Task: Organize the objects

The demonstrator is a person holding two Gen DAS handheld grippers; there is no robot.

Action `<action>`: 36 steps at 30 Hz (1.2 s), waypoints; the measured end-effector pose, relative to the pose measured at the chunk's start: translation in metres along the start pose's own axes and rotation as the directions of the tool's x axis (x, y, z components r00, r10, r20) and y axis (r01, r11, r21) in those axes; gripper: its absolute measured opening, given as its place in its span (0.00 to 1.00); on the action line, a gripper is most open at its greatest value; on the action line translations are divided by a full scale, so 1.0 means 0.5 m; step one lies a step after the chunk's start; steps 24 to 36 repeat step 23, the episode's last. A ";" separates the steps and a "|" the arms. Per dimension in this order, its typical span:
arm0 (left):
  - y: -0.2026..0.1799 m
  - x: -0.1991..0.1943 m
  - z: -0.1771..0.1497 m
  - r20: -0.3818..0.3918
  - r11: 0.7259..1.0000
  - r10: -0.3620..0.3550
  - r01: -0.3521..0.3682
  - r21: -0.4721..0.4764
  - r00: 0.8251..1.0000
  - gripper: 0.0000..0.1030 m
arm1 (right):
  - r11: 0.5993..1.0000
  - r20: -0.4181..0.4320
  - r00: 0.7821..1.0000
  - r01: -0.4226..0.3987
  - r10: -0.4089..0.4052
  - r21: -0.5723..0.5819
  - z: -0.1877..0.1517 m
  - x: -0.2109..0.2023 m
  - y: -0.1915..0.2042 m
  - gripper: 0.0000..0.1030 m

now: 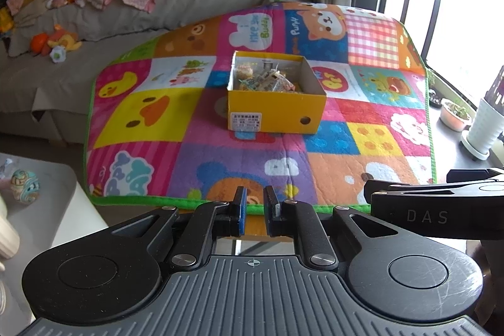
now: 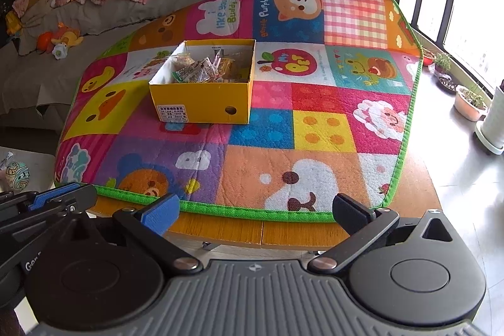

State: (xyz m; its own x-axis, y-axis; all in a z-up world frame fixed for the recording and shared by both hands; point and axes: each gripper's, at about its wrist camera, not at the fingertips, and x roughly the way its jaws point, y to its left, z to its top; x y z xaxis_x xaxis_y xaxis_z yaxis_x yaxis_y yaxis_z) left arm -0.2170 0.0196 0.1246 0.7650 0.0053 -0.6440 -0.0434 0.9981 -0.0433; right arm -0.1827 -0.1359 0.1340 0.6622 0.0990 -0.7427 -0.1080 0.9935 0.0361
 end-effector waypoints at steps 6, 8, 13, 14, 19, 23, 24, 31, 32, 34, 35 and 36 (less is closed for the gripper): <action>0.003 0.006 0.001 -0.008 1.000 -0.001 0.001 -0.004 1.000 0.13 | 1.000 -0.008 1.000 0.003 -0.003 0.003 -0.001 0.007 0.000 1.00; 0.005 0.008 0.001 -0.009 1.000 -0.002 0.002 -0.005 1.000 0.13 | 1.000 -0.010 1.000 0.003 -0.003 0.003 -0.002 0.010 0.000 1.00; 0.006 0.009 0.001 -0.012 1.000 -0.003 0.003 0.000 1.000 0.13 | 1.000 -0.015 1.000 0.003 -0.003 0.005 -0.002 0.016 0.000 1.00; 0.006 0.010 0.001 -0.012 1.000 -0.004 0.004 0.000 1.000 0.13 | 1.000 -0.017 1.000 0.003 -0.003 0.005 -0.002 0.017 0.000 1.00; 0.007 0.012 0.003 0.006 1.000 0.002 -0.002 0.004 1.000 0.13 | 1.000 -0.017 1.000 0.004 -0.004 0.005 -0.002 0.019 -0.001 1.00; 0.014 0.020 0.006 0.000 1.000 0.019 -0.019 -0.012 1.000 0.13 | 1.000 -0.020 1.000 0.011 -0.010 0.009 -0.004 0.024 -0.002 1.00; 0.014 0.020 0.006 0.000 1.000 0.019 -0.019 -0.012 1.000 0.13 | 1.000 -0.020 1.000 0.011 -0.010 0.009 -0.004 0.024 -0.002 1.00; 0.014 0.020 0.006 0.000 1.000 0.019 -0.019 -0.012 1.000 0.13 | 1.000 -0.020 1.000 0.011 -0.010 0.009 -0.004 0.024 -0.002 1.00; 0.014 0.020 0.006 0.000 1.000 0.019 -0.019 -0.012 1.000 0.13 | 1.000 -0.020 1.000 0.011 -0.010 0.009 -0.004 0.024 -0.002 1.00; 0.014 0.020 0.006 0.000 1.000 0.019 -0.019 -0.012 1.000 0.13 | 1.000 -0.020 1.000 0.011 -0.010 0.009 -0.004 0.024 -0.002 1.00; 0.014 0.020 0.006 0.000 1.000 0.019 -0.019 -0.012 1.000 0.13 | 1.000 -0.020 1.000 0.011 -0.010 0.009 -0.004 0.024 -0.002 1.00; 0.014 0.020 0.006 0.000 1.000 0.019 -0.019 -0.012 1.000 0.13 | 1.000 -0.020 1.000 0.011 -0.010 0.009 -0.004 0.024 -0.002 1.00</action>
